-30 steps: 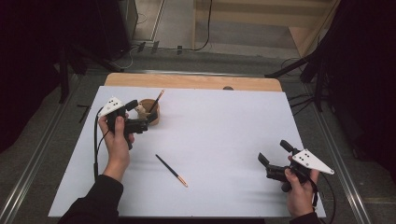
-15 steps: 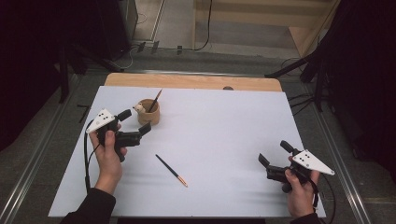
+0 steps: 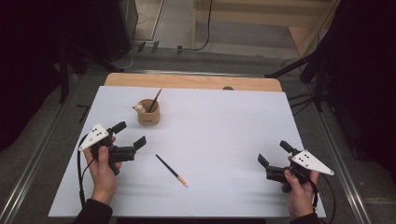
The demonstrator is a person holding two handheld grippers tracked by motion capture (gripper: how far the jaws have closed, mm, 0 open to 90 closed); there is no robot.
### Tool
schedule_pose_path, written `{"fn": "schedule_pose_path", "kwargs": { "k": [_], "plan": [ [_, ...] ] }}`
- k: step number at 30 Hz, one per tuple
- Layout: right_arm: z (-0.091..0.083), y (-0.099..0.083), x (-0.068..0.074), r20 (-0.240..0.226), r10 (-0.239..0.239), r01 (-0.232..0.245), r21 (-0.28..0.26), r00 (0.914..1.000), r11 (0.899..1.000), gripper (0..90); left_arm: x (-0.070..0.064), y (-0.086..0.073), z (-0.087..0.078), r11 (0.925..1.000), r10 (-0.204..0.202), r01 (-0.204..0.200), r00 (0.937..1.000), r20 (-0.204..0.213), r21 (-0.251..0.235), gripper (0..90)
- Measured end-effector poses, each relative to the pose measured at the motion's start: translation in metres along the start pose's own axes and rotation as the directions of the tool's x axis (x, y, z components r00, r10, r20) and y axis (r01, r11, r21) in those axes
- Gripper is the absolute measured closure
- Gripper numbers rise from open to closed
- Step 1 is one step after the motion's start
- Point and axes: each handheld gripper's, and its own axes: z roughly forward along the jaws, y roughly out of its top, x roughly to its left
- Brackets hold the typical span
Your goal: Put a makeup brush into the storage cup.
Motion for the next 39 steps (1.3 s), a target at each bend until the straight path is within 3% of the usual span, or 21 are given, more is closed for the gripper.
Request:
{"fn": "schedule_pose_path", "kwargs": {
  "k": [9, 12, 16, 28, 32, 39],
  "plan": [
    [0.000, 0.000, 0.000, -0.002, -0.001, 0.001, -0.003, 1.0000, 1.000, 0.0, 0.002, -0.012, -0.022, 0.9998, -0.017, 0.017, 0.9998, 0.013, 0.009, 0.0],
    [0.000, 0.000, 0.000, -0.003, -0.006, 0.006, -0.001, 1.0000, 1.000, 0.0, 0.003, -0.013, -0.027, 0.9999, 0.006, -0.007, 1.0000, 0.001, 0.014, 0.0],
    [0.000, 0.000, 0.000, -0.001, -0.010, 0.010, -0.001, 1.0000, 1.000, 0.0, 0.005, -0.015, -0.035, 1.0000, -0.007, 0.007, 1.0000, 0.000, 0.001, 0.0],
    [0.000, 0.002, 0.001, -0.008, -0.015, 0.015, -0.001, 0.9999, 1.000, 0.0, 0.009, -0.023, -0.058, 1.0000, 0.000, 0.000, 0.9999, -0.012, -0.006, 0.0],
    [0.000, 0.001, 0.001, -0.007, -0.020, 0.020, 0.000, 0.9998, 1.000, 0.0, 0.006, -0.023, -0.062, 0.9999, 0.014, -0.014, 0.9999, -0.005, -0.003, 0.0],
    [-0.003, 0.001, 0.000, -0.003, -0.020, 0.020, -0.001, 0.9998, 1.000, 0.0, 0.008, -0.025, -0.065, 1.0000, 0.001, -0.001, 0.9999, -0.014, 0.005, 0.0]
  ]
}}
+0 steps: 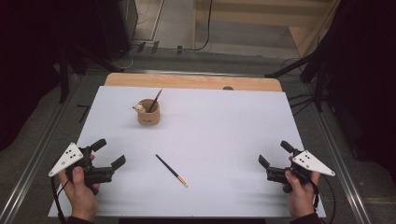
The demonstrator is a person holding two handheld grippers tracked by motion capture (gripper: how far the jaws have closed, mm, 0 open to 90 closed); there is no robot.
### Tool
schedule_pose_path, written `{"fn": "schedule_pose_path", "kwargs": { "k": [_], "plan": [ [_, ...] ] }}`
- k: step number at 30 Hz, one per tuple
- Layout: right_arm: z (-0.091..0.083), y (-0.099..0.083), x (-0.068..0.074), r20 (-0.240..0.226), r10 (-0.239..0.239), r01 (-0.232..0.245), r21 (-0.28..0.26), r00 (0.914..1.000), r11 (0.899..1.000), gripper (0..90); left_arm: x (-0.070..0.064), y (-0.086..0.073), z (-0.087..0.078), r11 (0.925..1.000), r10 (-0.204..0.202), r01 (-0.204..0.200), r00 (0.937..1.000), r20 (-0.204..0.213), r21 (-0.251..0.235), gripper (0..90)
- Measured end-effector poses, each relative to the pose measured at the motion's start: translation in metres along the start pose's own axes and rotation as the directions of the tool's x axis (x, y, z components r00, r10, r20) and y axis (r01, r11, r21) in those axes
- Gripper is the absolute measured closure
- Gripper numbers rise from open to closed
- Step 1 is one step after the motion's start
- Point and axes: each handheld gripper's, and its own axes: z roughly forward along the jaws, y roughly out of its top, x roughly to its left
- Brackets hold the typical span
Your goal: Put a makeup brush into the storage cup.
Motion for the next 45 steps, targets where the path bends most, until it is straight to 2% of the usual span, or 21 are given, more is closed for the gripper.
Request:
{"fn": "schedule_pose_path", "kwargs": {
  "k": [13, 24, 28, 35, 45],
  "plan": [
    [0.000, -0.001, 0.000, -0.003, -0.005, 0.005, 0.003, 1.0000, 1.000, 0.0, -0.005, 0.004, 0.007, 0.9999, 0.013, -0.013, 0.9988, 0.048, 0.005, 0.0],
    [0.000, -0.003, 0.001, -0.013, -0.011, 0.011, 0.010, 0.9999, 1.000, 0.0, -0.007, 0.017, 0.027, 0.9997, 0.020, -0.019, 0.9958, 0.090, -0.012, 0.0],
    [-0.002, -0.003, 0.001, -0.010, -0.009, 0.009, 0.007, 0.9999, 1.000, 0.0, -0.009, 0.023, 0.038, 0.9995, 0.030, -0.031, 0.9930, 0.114, 0.005, 0.0],
    [-0.001, -0.002, 0.001, -0.014, -0.012, 0.012, 0.005, 0.9998, 1.000, 0.0, -0.011, 0.025, 0.054, 0.9993, 0.021, -0.026, 0.9878, 0.154, 0.029, 0.0],
    [-0.001, -0.002, 0.001, -0.015, -0.012, 0.012, 0.004, 0.9998, 1.000, 0.0, -0.018, 0.026, 0.073, 0.9967, 0.030, -0.045, 0.9755, 0.218, 0.067, 0.0]
  ]
}}
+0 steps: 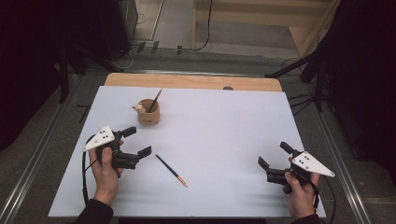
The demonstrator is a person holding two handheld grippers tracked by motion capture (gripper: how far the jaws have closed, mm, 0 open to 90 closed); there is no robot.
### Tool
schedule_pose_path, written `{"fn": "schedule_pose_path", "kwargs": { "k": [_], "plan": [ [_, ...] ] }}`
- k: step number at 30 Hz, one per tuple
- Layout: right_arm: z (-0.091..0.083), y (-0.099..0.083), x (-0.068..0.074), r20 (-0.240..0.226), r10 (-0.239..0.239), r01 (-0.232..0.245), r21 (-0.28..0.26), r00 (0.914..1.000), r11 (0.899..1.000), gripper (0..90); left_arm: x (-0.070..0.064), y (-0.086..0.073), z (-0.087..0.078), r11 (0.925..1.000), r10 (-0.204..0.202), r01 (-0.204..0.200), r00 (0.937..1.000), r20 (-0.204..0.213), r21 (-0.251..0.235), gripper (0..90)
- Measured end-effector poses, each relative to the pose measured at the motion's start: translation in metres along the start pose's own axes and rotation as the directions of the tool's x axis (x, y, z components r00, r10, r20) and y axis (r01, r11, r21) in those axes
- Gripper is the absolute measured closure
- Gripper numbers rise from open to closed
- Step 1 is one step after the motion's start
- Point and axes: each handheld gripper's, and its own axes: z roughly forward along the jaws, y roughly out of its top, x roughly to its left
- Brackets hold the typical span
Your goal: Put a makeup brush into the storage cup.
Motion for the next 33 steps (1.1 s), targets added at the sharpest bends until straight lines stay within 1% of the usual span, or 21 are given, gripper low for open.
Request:
{"fn": "schedule_pose_path", "kwargs": {
  "k": [10, 11, 13, 16, 19, 22, 23, 25, 27, 30, 31, 33],
  "plan": [
    [0.001, 0.000, 0.000, -0.001, -0.001, 0.001, 0.003, 1.0000, 1.000, 0.0, 0.000, 0.004, 0.016, 0.9982, 0.021, -0.023, 0.9988, 0.044, 0.056, 0.0],
    [0.001, 0.000, 0.000, -0.004, -0.001, 0.001, 0.002, 1.0000, 1.000, 0.0, 0.000, 0.005, 0.017, 0.9973, 0.029, -0.032, 0.9985, 0.047, 0.066, 0.0],
    [0.001, 0.000, 0.001, -0.005, -0.002, 0.002, 0.001, 1.0000, 1.000, 0.0, 0.000, 0.005, 0.020, 0.9966, 0.027, -0.031, 0.9984, 0.050, 0.077, 0.0],
    [0.000, 0.000, 0.001, -0.005, -0.004, 0.004, 0.000, 1.0000, 1.000, 0.0, 0.000, 0.006, 0.024, 0.9952, 0.032, -0.038, 0.9976, 0.062, 0.091, 0.0],
    [0.000, 0.001, 0.001, -0.004, -0.002, 0.002, 0.000, 1.0000, 1.000, 0.0, -0.001, 0.008, 0.029, 0.9921, 0.042, -0.051, 0.9959, 0.080, 0.114, 0.0],
    [0.000, 0.000, 0.001, -0.005, -0.002, 0.002, 0.000, 1.0000, 1.000, 0.0, -0.002, 0.009, 0.034, 0.9869, 0.061, -0.075, 0.9934, 0.097, 0.143, 0.5],
    [0.001, 0.000, 0.001, -0.005, -0.002, 0.002, 0.001, 1.0000, 1.000, 0.0, -0.003, 0.009, 0.037, 0.9844, 0.066, -0.083, 0.9917, 0.110, 0.155, 0.6],
    [0.001, 0.000, 0.001, -0.005, -0.003, 0.003, 0.001, 1.0000, 1.000, 0.0, -0.003, 0.010, 0.041, 0.9791, 0.076, -0.097, 0.9895, 0.123, 0.178, 0.7],
    [0.001, 0.000, 0.001, -0.004, -0.002, 0.002, 0.001, 1.0000, 1.000, 0.0, -0.003, 0.010, 0.045, 0.9747, 0.072, -0.101, 0.9863, 0.149, 0.199, 0.6],
    [0.000, 0.000, 0.001, -0.005, -0.003, 0.003, 0.002, 1.0000, 1.000, 0.0, -0.001, 0.010, 0.046, 0.9746, 0.063, -0.101, 0.9802, 0.188, 0.200, 0.6],
    [0.000, 0.000, 0.001, -0.005, -0.003, 0.003, 0.000, 1.0000, 1.000, 0.0, -0.001, 0.009, 0.047, 0.9738, 0.062, -0.102, 0.9796, 0.191, 0.203, 0.7],
    [0.000, 0.000, 0.000, -0.004, -0.003, 0.003, 0.000, 1.0000, 1.000, 0.0, -0.001, 0.009, 0.049, 0.9691, 0.067, -0.112, 0.9768, 0.204, 0.220, 0.6]
  ]
}}
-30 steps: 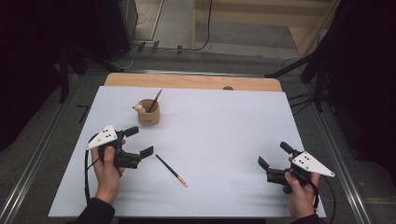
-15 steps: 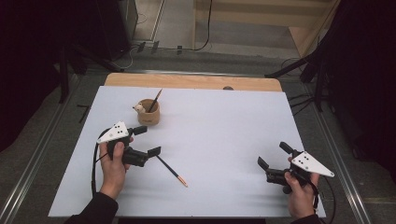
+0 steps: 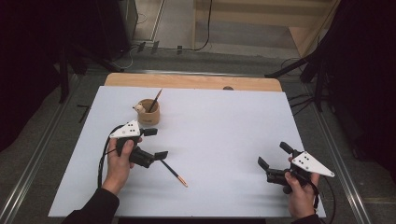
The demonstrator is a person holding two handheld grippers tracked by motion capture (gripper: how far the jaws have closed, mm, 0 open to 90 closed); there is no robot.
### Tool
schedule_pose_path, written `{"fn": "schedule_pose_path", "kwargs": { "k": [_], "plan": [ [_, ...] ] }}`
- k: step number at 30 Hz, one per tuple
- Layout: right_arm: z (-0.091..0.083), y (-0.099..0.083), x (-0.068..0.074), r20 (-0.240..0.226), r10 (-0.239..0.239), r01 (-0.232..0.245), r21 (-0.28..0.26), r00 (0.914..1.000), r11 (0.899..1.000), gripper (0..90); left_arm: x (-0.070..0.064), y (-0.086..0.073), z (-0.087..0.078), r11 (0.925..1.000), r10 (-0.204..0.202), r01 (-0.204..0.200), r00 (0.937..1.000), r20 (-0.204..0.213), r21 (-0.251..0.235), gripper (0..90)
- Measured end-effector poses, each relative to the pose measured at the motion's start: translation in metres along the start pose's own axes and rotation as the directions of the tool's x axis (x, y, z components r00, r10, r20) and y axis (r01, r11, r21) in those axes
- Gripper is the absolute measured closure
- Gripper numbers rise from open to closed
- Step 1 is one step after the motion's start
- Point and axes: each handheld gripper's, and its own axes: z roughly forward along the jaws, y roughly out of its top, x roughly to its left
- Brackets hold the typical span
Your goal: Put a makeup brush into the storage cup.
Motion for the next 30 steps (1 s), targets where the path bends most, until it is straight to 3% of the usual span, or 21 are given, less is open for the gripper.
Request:
{"fn": "schedule_pose_path", "kwargs": {
  "k": [5, 15, 22, 28, 30],
  "plan": [
    [0.000, 0.000, 0.000, -0.002, -0.001, 0.001, 0.001, 1.0000, 1.000, 0.0, -0.002, 0.002, 0.006, 0.9976, 0.028, -0.029, 0.9993, 0.025, 0.063, 0.6],
    [0.001, 0.000, 0.000, -0.002, -0.002, 0.002, 0.004, 1.0000, 1.000, 0.0, -0.002, 0.003, 0.014, 0.9882, 0.066, -0.071, 0.9970, 0.041, 0.136, 0.6],
    [0.000, 0.000, 0.000, -0.001, -0.001, 0.001, 0.003, 1.0000, 1.000, 0.0, -0.006, 0.006, 0.019, 0.9689, 0.111, -0.123, 0.9915, 0.068, 0.215, 0.7],
    [0.000, 0.000, -0.001, -0.001, -0.003, 0.003, 0.003, 1.0000, 1.000, 0.0, -0.010, 0.006, 0.025, 0.9425, 0.160, -0.175, 0.9842, 0.077, 0.285, 0.7],
    [0.000, 0.000, -0.001, -0.001, -0.002, 0.002, 0.003, 1.0000, 1.000, 0.0, -0.012, 0.005, 0.028, 0.9279, 0.179, -0.198, 0.9799, 0.090, 0.316, 0.7]
  ]
}}
